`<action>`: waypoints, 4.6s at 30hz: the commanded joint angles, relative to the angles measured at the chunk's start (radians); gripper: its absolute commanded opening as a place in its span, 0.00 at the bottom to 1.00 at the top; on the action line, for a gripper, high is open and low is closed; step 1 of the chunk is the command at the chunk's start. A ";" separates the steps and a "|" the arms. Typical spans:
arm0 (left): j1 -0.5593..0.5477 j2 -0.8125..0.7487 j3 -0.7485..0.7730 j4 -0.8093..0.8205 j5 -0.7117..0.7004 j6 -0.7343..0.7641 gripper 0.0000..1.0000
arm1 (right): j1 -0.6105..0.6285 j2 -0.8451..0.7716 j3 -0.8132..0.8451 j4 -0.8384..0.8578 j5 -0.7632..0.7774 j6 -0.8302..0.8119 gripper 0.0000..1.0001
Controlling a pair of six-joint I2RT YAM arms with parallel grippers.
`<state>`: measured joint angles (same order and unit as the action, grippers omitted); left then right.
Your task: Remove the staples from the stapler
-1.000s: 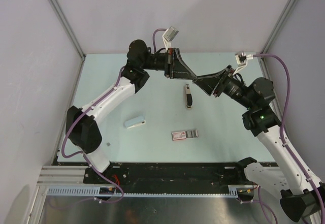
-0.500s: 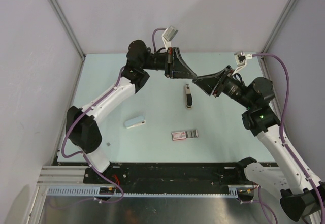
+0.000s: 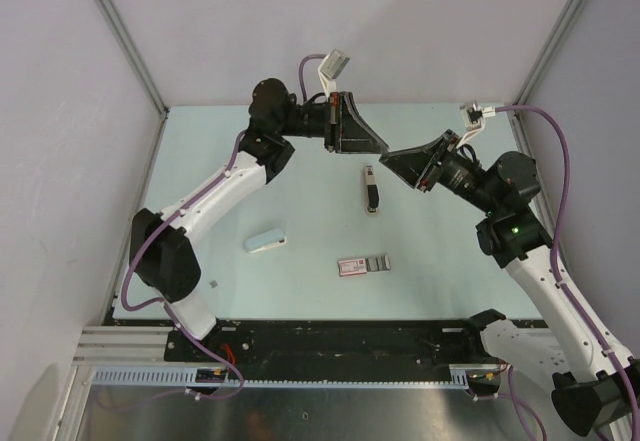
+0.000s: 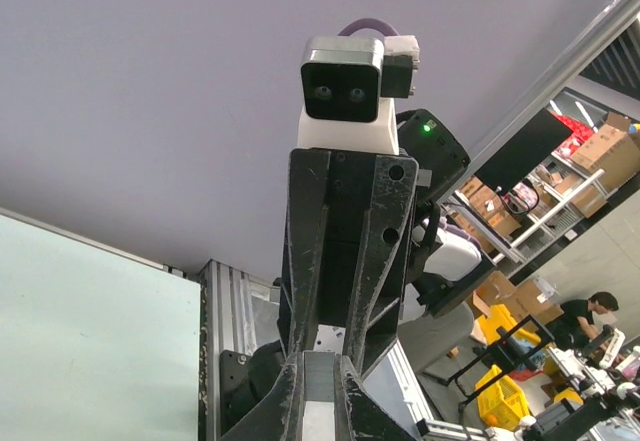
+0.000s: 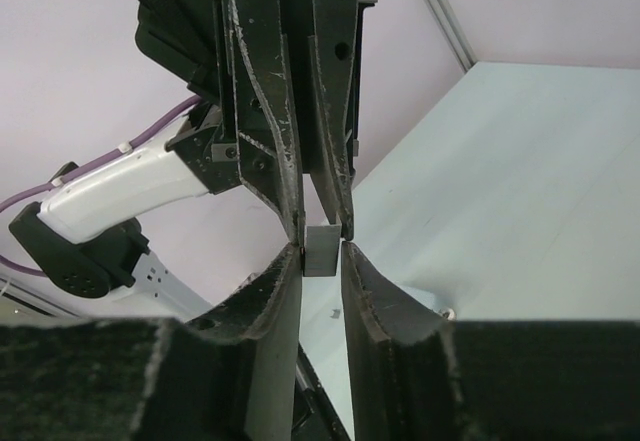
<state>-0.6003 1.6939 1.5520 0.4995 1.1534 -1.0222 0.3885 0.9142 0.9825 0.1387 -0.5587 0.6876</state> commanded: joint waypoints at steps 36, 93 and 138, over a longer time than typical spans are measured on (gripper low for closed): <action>0.131 -0.178 -0.294 -0.815 -0.696 1.142 0.88 | 0.277 0.120 -0.098 -0.728 0.653 -0.179 0.09; -0.073 -0.239 -0.496 -0.849 -0.842 1.372 0.73 | 0.470 0.528 -0.205 -0.569 0.777 -0.123 0.10; -0.108 -0.228 -0.498 -0.852 -0.890 1.399 0.73 | 0.465 0.443 -0.191 -0.567 0.726 -0.132 0.32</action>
<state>-0.6941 1.4956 1.0592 -0.3588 0.2565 0.3080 0.8600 1.4376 0.7719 -0.4362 0.1822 0.5575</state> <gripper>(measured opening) 0.730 0.326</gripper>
